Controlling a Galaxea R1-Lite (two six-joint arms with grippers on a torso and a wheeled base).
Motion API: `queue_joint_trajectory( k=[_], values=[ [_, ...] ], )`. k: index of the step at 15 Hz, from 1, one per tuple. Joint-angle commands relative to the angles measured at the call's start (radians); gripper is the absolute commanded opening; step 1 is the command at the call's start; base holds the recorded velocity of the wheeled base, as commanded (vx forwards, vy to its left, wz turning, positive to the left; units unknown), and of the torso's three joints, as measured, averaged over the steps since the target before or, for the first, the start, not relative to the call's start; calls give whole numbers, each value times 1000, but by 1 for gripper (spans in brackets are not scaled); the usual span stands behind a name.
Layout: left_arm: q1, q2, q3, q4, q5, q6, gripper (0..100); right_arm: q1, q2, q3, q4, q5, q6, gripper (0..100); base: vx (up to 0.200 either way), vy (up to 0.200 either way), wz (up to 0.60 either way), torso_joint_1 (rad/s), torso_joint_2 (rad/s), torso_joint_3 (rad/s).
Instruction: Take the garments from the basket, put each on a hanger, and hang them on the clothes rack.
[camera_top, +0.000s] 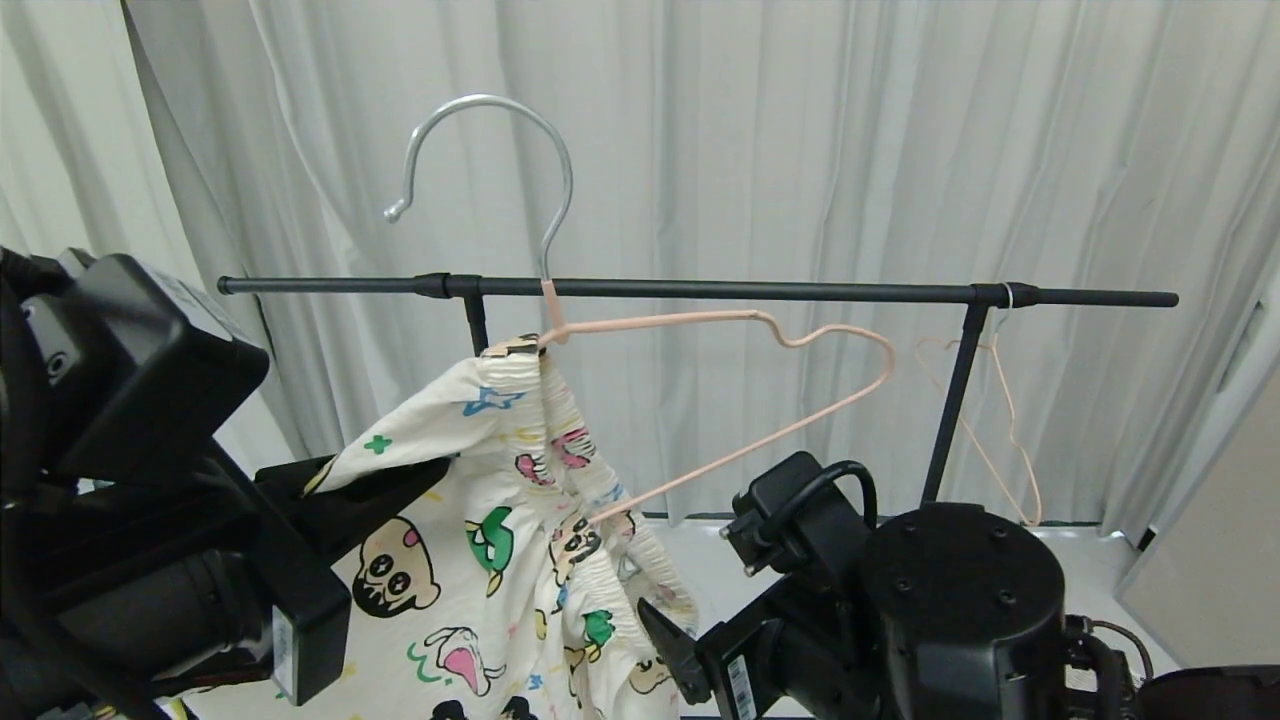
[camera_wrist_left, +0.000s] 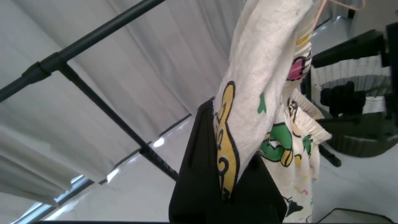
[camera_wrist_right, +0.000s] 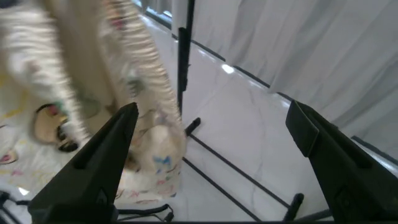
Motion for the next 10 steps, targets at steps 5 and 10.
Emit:
queue_joint_trajectory(
  k=[5, 10],
  values=[
    [3, -6, 16, -1, 2, -2, 0, -29, 11, 37, -1, -90, -6, 100, 0, 0, 0, 0, 0, 0],
    [6, -5, 24, -23, 4, -2, 0, -112, -86, 206, -1, -96, -111, 100, 0, 0, 0, 0, 0, 0]
  ],
)
